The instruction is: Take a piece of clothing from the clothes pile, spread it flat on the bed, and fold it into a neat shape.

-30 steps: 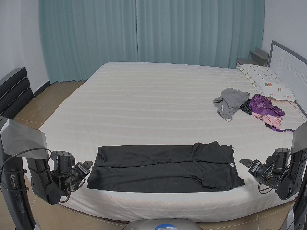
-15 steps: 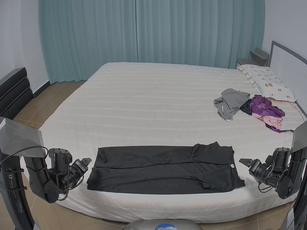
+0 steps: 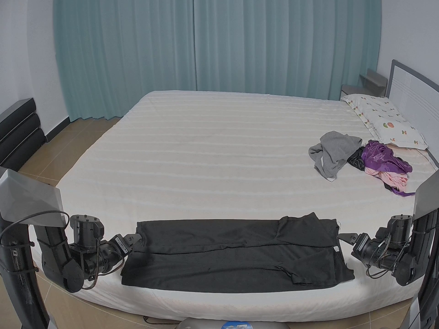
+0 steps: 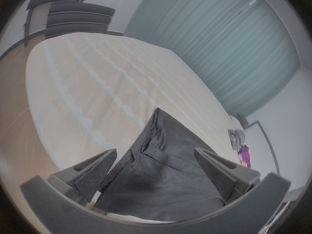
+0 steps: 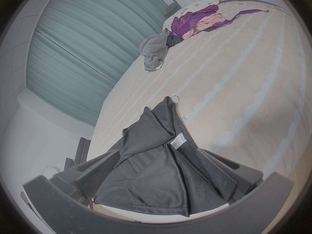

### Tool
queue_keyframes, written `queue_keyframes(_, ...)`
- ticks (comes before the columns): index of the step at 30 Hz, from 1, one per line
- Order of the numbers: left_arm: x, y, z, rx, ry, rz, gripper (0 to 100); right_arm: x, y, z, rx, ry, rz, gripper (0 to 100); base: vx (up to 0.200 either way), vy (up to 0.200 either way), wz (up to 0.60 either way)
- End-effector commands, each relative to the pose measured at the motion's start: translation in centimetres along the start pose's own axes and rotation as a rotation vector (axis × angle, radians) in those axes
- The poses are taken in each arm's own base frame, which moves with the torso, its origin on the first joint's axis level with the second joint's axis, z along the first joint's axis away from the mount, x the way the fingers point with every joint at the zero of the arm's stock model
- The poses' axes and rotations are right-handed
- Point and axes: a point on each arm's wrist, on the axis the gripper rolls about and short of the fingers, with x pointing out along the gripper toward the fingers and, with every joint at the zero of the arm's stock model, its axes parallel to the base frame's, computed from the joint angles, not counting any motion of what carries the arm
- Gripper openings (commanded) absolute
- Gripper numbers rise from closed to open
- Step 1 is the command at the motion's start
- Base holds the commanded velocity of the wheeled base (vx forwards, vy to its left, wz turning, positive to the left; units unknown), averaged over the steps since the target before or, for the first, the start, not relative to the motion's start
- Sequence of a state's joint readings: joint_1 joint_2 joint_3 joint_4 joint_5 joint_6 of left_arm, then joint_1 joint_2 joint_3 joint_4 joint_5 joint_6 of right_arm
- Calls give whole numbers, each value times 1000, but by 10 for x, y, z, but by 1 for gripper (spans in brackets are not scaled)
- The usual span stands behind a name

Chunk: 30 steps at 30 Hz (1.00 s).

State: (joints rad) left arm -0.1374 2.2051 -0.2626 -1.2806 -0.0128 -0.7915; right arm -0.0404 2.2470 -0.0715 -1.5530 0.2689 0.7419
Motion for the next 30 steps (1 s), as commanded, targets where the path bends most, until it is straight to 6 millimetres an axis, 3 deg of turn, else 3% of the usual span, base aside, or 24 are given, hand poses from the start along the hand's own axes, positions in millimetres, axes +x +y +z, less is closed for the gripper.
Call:
queue_keyframes(1,2,2,-2,66,34,-17,100,2,0,-2,-7,6,7,100,0,0,0)
queue_keyframes(6,7,6,-9,157,68,-7,100,4,0,-3,-13,12,5,100,0,0,0)
queue_keyframes(15,7,8,-12,161,83,2,100,6,-1,-4,-13,20,1,100,0,0,0)
queue_keyframes(16,7,7,-13,167,88,1,0,6,-1,-5,-14,23,-1,100,0,0,0)
queue_keyframes(22,17,13,-26,194,127,28,0,8,-3,-7,-53,34,-8,100,0,0,0)
queue_keyframes(30,18,18,-15,176,85,48,0,11,-5,-7,-91,39,-7,100,0,0,0)
